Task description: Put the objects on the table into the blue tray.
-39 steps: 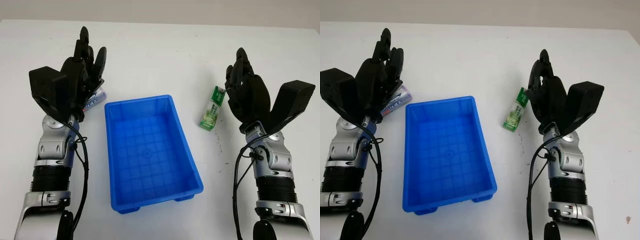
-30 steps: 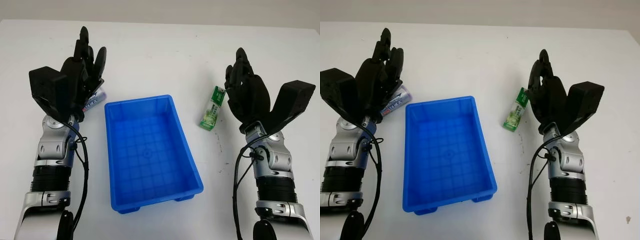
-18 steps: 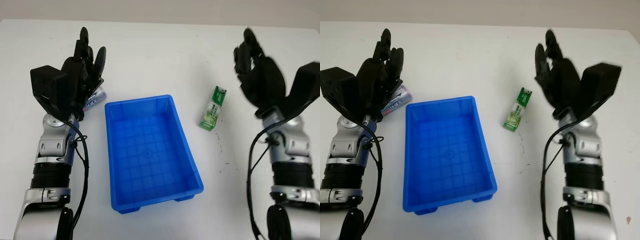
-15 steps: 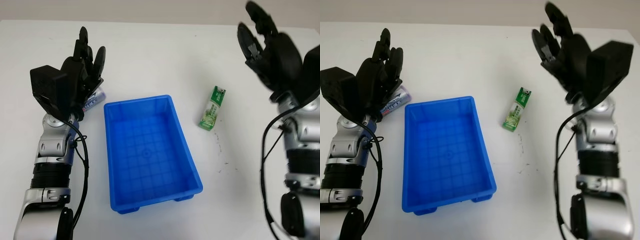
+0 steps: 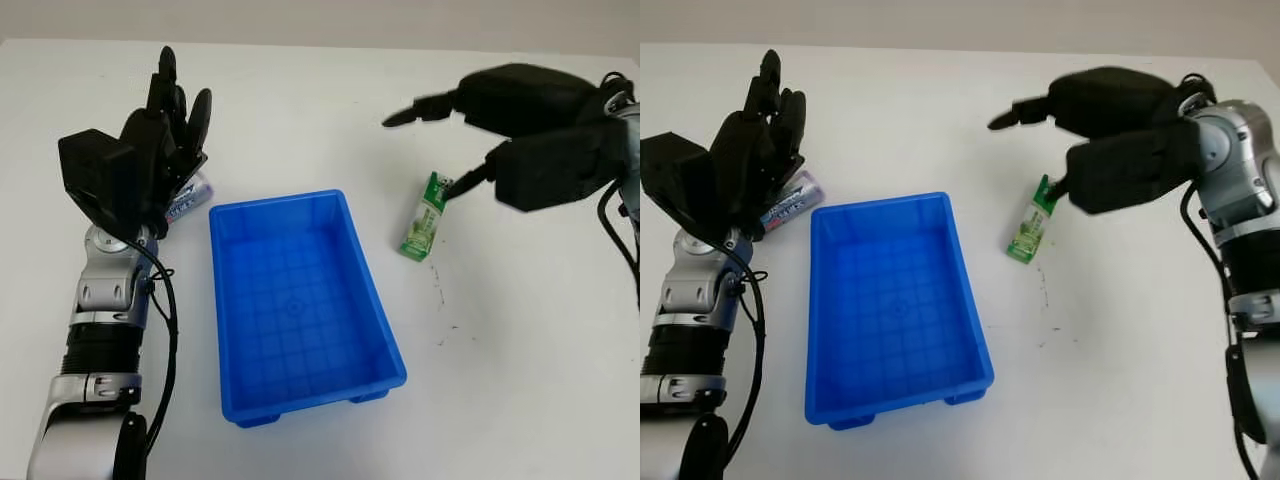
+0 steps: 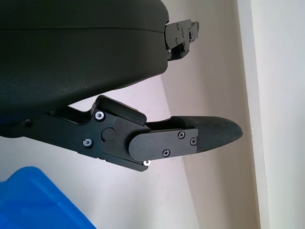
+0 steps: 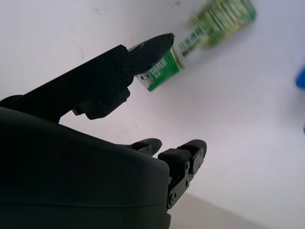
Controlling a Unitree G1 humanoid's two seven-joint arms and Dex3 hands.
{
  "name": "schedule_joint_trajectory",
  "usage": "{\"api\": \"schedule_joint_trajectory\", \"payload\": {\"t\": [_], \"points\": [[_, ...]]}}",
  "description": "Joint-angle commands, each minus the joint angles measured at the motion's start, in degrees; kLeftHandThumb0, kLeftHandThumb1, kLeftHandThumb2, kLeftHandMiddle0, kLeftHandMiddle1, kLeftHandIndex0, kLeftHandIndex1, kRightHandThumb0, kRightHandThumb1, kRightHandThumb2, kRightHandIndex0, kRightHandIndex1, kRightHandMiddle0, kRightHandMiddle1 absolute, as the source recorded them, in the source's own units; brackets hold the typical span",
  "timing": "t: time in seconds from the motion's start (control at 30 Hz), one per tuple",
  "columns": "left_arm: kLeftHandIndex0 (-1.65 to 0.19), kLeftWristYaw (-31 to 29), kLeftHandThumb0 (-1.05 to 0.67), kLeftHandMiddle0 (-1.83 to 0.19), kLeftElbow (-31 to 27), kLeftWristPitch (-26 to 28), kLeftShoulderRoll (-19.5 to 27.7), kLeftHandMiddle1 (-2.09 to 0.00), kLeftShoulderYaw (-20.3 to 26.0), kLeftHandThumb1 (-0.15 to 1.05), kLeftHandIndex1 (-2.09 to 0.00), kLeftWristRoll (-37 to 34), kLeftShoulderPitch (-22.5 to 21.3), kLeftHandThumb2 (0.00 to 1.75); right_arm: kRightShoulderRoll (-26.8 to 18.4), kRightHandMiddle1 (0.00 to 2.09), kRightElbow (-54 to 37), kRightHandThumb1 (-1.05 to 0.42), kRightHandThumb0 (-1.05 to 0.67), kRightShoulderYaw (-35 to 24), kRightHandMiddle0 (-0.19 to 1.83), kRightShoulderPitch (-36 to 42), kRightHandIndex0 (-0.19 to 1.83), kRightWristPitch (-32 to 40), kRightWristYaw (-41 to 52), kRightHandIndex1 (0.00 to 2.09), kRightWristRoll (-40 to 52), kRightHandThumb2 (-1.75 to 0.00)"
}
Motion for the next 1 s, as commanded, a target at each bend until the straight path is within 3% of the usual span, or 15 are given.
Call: {"api": "schedule_joint_trajectory", "payload": {"t": [0.0, 0.43, 0.63, 0.8, 0.83, 0.87, 0.9, 0.97], "points": [[0.19, 0.1, -0.75, 0.19, 0.6, -0.8, 0.8, 0.0, -0.1, 1.05, 0.0, 0.4, -1.4, 0.52, -1.4, 0.07, 0.1, -0.73, -0.27, 1.4, 0.39, -1.3, 0.34, -1.3, 0.1, 0.11, -2.0, -0.06], [0.19, -0.6, -0.74, 0.19, 1.8, -1.6, 0.7, 0.0, 0.0, 1.05, 0.0, -0.2, -2.1, 0.51, -0.6, 0.07, 4.5, -0.77, -0.26, 3.3, 0.43, 0.4, 0.39, -10.1, -2.7, 0.1, -3.6, -0.06], [0.19, -0.8, -0.74, 0.19, 1.8, -1.3, 1.1, 0.0, 0.0, 1.05, 0.0, -0.1, -2.0, 0.52, -0.1, 0.08, 7.8, -0.81, -0.27, 4.3, 0.48, 2.2, 0.46, -13.9, -9.5, 0.12, -5.8, -0.07], [0.19, -0.9, -0.75, 0.19, 1.7, -1.0, 1.3, 0.0, 0.1, 1.05, 0.0, -0.2, -2.1, 0.51, -0.5, 0.2, 14.2, -0.86, -0.31, 7.9, 0.68, 2.4, 0.68, -21.5, -24.2, 0.24, -13.7, -0.07], [0.19, -0.9, -0.75, 0.19, 1.5, -0.7, 1.4, 0.0, 0.1, 1.05, 0.0, -0.2, -2.1, 0.51, -0.6, 0.32, 15.5, -0.87, -0.33, 8.8, 0.67, 2.3, 0.65, -22.6, -27.4, 0.41, -15.6, -0.06], [0.19, -1.0, -0.76, 0.19, 1.4, -0.5, 1.5, 0.0, 0.1, 1.05, 0.0, -0.3, -2.2, 0.51, -0.6, 0.59, 16.7, -0.87, -0.34, 9.6, 0.58, 2.2, 0.52, -23.5, -30.5, 0.73, -17.2, -0.06], [0.19, -1.1, -0.76, 0.19, 1.4, -0.6, 1.6, 0.0, 0.1, 1.05, 0.0, -0.3, -2.2, 0.51, -0.7, 0.99, 17.7, -0.88, -0.36, 10.5, 0.45, 2.1, 0.4, -24.2, -33.5, 1.09, -19.0, -0.06], [0.19, -1.0, -0.77, 0.19, 1.4, -0.4, 1.8, 0.0, 0.1, 1.05, 0.0, -0.1, -2.3, 0.51, -1.0, 1.33, 18.9, -0.9, -0.39, 12.1, 0.35, 2.1, 0.32, -24.9, -38.8, 1.4, -22.2, -0.06]]}}
